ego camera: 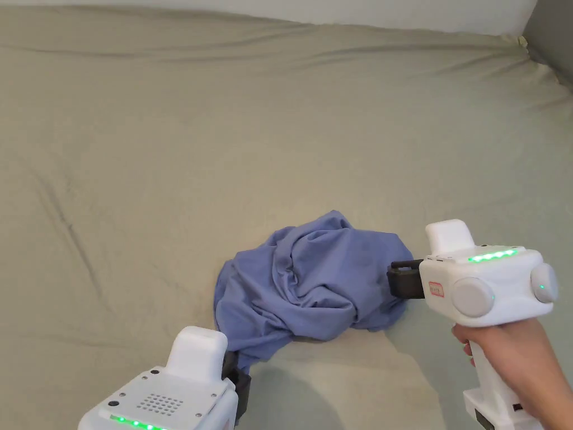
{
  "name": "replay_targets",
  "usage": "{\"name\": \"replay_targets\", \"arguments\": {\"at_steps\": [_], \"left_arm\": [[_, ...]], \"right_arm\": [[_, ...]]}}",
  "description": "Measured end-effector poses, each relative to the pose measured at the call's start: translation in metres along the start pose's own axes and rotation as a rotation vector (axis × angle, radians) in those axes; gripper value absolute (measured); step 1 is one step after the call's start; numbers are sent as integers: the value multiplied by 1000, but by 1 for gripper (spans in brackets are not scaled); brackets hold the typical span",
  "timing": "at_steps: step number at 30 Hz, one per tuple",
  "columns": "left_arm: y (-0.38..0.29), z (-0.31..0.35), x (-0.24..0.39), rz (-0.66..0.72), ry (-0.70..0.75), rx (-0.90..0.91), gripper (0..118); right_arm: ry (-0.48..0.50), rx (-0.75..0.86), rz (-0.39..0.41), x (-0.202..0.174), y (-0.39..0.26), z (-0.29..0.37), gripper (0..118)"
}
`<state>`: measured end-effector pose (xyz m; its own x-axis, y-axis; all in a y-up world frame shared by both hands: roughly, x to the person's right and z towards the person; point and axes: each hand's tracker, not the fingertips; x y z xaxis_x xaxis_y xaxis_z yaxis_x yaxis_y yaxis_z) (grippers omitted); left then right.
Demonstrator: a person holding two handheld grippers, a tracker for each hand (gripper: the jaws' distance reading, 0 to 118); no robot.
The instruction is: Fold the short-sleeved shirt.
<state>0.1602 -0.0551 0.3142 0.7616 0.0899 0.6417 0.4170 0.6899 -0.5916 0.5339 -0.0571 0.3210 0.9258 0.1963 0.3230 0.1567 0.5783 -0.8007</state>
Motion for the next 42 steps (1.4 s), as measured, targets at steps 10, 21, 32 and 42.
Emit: {"name": "replay_targets", "arguments": {"at_steps": [10,21,32,42], "left_arm": [[-23,-1,-12,18,19,-48,10],[11,56,-41,100,37,142,10],[87,196,-111,201,113,512,10],[143,304,-107,132,158,777,10]], "right_arm": [[137,-34,0,-14,6,-49,19],[31,184,14,-16,11,48,11],[-92,630,-174,56,8,261,11],[-229,934,-129,27,13,390,11]]}}
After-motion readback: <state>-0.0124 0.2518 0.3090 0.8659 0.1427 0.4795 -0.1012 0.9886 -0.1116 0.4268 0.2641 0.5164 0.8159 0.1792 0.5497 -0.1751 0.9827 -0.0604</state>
